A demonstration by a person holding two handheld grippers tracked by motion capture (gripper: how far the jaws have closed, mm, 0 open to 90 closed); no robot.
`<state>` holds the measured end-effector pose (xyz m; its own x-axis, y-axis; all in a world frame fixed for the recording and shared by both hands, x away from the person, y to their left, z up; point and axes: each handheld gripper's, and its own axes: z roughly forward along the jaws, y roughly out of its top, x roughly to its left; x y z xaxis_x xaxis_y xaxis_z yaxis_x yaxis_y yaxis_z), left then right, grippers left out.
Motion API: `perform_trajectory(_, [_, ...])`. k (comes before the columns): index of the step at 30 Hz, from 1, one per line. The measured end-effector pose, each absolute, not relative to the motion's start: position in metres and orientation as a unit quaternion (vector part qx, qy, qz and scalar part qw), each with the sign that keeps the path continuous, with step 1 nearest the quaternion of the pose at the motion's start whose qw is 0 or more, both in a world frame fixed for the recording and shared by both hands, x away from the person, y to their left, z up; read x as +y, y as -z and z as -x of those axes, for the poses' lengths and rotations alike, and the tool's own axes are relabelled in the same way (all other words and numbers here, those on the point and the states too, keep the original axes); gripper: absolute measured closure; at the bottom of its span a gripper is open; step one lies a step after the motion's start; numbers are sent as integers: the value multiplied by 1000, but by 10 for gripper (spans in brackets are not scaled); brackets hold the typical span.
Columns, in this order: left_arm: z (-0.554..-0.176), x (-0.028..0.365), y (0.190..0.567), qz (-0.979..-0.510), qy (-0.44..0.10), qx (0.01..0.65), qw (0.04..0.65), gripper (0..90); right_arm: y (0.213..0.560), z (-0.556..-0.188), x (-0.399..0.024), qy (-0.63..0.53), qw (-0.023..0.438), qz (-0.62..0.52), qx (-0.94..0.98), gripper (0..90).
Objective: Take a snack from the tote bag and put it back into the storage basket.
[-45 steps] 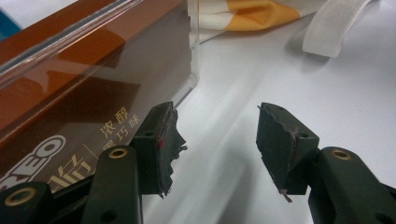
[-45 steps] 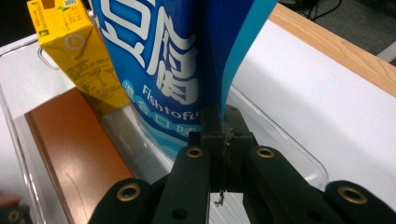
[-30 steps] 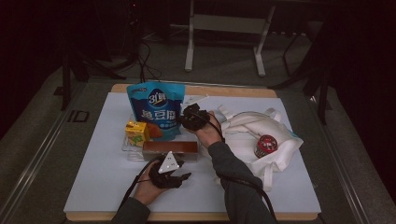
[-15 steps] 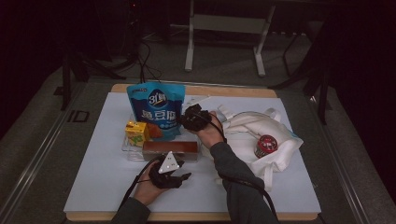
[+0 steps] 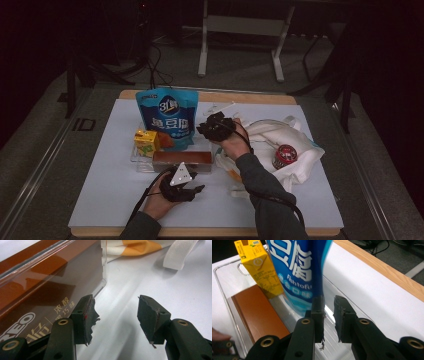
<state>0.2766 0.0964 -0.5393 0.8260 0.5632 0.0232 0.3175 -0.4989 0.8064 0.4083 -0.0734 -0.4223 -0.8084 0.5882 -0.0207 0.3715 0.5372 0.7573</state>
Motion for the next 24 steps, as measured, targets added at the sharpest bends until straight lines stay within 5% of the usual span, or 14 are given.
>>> perform_trajectory(24, [-277, 97, 539, -853, -143, 258, 430, 470, 410, -392, -129, -367, 146, -276, 876, 719])
